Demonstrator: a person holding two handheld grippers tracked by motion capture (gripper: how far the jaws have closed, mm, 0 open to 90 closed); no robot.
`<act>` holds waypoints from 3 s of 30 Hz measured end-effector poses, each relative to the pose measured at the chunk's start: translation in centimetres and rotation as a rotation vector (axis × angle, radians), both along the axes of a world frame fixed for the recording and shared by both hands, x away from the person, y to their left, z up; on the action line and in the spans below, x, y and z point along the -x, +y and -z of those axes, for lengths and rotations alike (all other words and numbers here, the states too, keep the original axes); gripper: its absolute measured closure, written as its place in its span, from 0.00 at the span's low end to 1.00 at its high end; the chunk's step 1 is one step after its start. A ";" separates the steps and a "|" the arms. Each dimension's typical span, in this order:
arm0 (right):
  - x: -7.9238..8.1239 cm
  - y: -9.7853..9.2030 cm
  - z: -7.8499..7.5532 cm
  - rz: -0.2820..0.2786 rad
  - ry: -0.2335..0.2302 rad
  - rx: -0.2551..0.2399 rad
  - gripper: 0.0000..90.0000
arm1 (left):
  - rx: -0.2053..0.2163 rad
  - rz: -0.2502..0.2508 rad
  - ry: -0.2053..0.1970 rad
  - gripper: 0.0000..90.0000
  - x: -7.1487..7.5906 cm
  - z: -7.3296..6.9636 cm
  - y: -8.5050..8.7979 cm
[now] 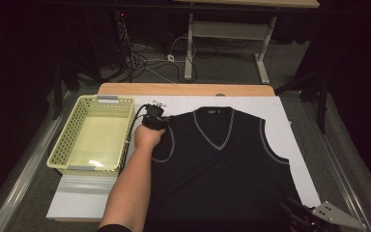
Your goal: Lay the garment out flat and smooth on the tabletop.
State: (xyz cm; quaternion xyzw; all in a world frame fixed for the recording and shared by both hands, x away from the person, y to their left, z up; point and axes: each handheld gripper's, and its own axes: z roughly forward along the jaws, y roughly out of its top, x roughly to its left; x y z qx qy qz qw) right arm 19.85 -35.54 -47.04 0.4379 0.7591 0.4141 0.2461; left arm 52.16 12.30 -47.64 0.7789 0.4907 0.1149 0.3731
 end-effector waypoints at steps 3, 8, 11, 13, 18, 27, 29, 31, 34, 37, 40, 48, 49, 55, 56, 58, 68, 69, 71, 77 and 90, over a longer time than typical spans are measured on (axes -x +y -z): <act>0.1 0.0 -0.1 0.006 -0.004 -0.002 0.71 | -0.010 -0.009 -0.009 0.87 -0.3 -0.3 0.5; 0.0 0.1 0.0 0.012 -0.002 0.004 0.71 | -0.044 -0.064 -0.020 0.88 -1.3 -0.9 1.2; 0.0 0.1 0.0 0.014 -0.003 0.004 0.71 | -0.068 -0.099 -0.040 0.81 -1.4 -1.5 0.7; 0.1 0.1 -0.1 0.015 -0.006 0.004 0.71 | -0.067 -0.067 -0.071 0.72 -0.9 -2.1 0.3; 0.2 0.1 -0.4 0.006 -0.017 -0.006 0.70 | -0.012 0.012 -0.094 0.55 1.8 -3.7 -0.8; -0.7 0.3 -0.4 -0.006 -0.037 -0.030 0.51 | 0.018 0.128 -0.145 0.37 10.2 -2.3 -1.9; -0.9 0.4 -0.4 0.008 -0.051 -0.030 0.43 | 0.039 0.138 -0.156 0.33 11.9 -2.0 -1.4; -1.2 0.3 -0.4 0.011 -0.053 -0.029 0.40 | 0.027 0.163 -0.183 0.26 13.5 -1.8 -1.0; -1.9 0.4 -0.2 0.008 -0.050 -0.012 0.29 | 0.047 0.184 -0.207 0.23 15.4 -1.3 0.0; -2.8 0.5 -0.1 0.012 -0.039 -0.027 0.17 | 0.025 0.183 -0.197 0.16 16.6 -0.5 0.7; -4.0 0.5 0.0 0.023 -0.021 -0.035 0.10 | 0.023 0.166 -0.179 0.06 17.2 0.1 1.3; -7.2 1.7 -0.2 0.047 -0.023 0.031 0.00 | 0.029 0.163 -0.167 0.00 17.2 1.1 1.7; -7.6 1.8 -0.3 0.051 -0.032 0.046 0.00 | 0.023 0.163 -0.172 0.00 17.2 1.1 1.7; -10.3 2.4 -1.0 0.053 -0.028 0.042 0.00 | -0.008 0.155 -0.146 0.00 17.0 1.4 1.3; -10.8 2.4 -1.0 0.060 -0.026 0.038 0.00 | -0.001 0.153 -0.130 0.00 16.8 1.4 1.4; -11.7 2.4 -0.8 0.070 -0.014 0.038 0.00 | 0.010 0.141 -0.106 0.00 16.5 1.4 1.5; -17.0 1.2 -0.4 0.131 0.103 0.076 0.17 | -0.023 0.077 -0.029 0.05 15.7 1.6 1.3; -17.4 1.2 -0.4 0.132 0.109 0.082 0.18 | -0.023 0.071 -0.025 0.06 15.7 1.6 1.3; -18.1 1.1 -0.2 0.134 0.131 0.083 0.22 | -0.021 0.060 -0.024 0.09 15.7 1.6 1.4; -18.5 1.3 0.4 0.110 0.177 0.109 0.40 | -0.076 0.044 -0.037 0.15 15.8 1.6 0.9; -17.9 1.3 0.5 0.066 0.164 0.098 0.62 | -0.153 -0.032 -0.067 0.14 16.1 1.7 0.3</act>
